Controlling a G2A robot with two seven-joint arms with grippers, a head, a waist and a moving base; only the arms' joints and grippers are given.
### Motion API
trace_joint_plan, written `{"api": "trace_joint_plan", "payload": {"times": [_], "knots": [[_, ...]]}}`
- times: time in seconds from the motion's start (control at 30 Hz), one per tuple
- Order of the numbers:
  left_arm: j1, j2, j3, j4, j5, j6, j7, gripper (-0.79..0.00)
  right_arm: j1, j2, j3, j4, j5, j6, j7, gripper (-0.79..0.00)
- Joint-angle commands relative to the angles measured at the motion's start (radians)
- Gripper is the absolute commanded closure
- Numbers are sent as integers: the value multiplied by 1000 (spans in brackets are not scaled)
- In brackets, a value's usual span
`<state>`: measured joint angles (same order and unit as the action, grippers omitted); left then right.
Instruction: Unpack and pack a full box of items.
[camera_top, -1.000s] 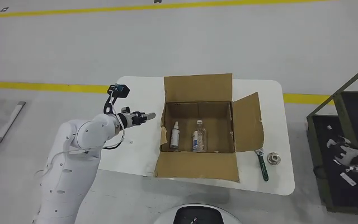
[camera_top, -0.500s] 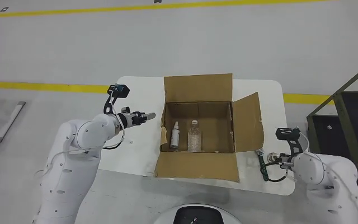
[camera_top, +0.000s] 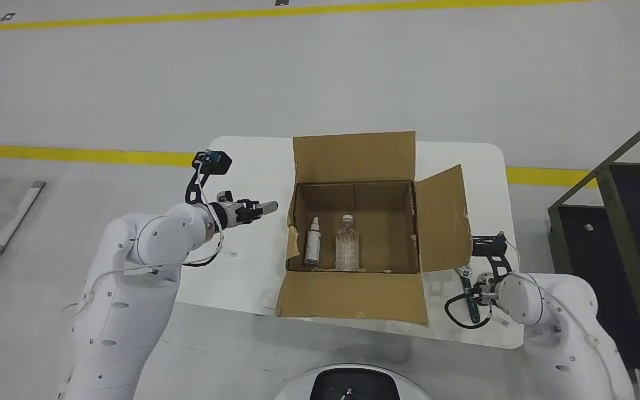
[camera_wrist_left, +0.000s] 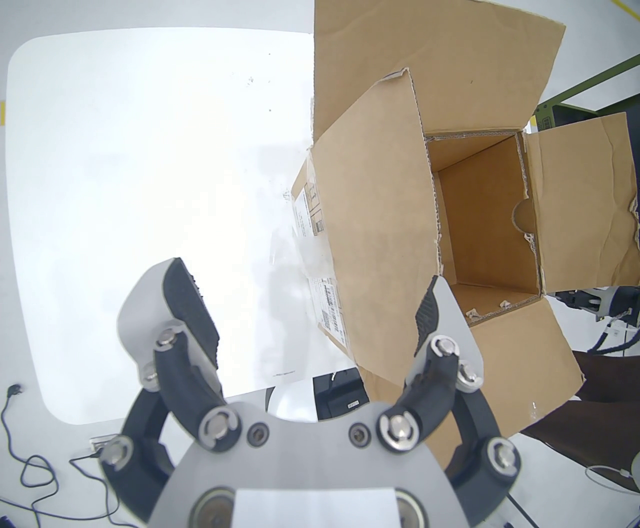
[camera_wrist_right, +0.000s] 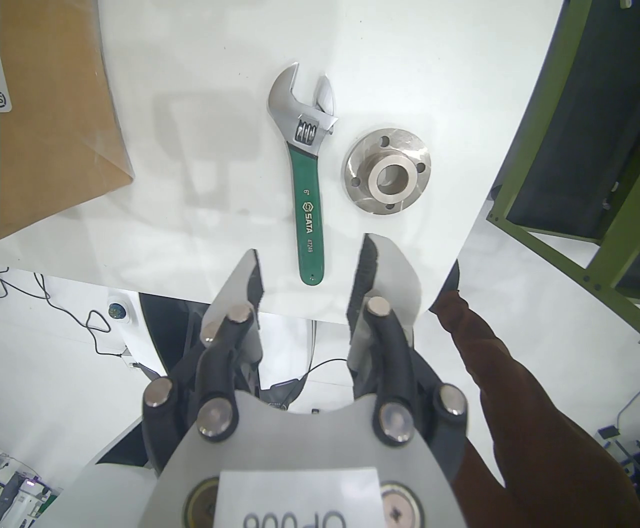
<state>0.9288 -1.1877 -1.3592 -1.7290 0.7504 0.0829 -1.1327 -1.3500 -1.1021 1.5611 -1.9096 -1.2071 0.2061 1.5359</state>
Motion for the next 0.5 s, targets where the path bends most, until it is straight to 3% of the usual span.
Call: {"api": "trace_joint_plan", "payload": {"times": [0.0, 0.37, 0.4, 0.43, 0.47], "knots": [[0, 0, 0, 0, 0, 0, 0, -785, 0, 0, 0, 0, 0, 0, 0, -785], [0, 0, 0, 0, 0, 0, 0, -785, 10, -6, -53, 70, -16, -17, -84, -785], [0, 0, 0, 0, 0, 0, 0, -785, 15, -6, -56, 79, -15, -17, -86, -613], [0, 0, 0, 0, 0, 0, 0, -785, 21, -7, -60, 91, -18, -18, -88, -391], [0, 0, 0, 0, 0, 0, 0, -785, 27, -7, -64, 103, -24, -20, -88, -305]]}}
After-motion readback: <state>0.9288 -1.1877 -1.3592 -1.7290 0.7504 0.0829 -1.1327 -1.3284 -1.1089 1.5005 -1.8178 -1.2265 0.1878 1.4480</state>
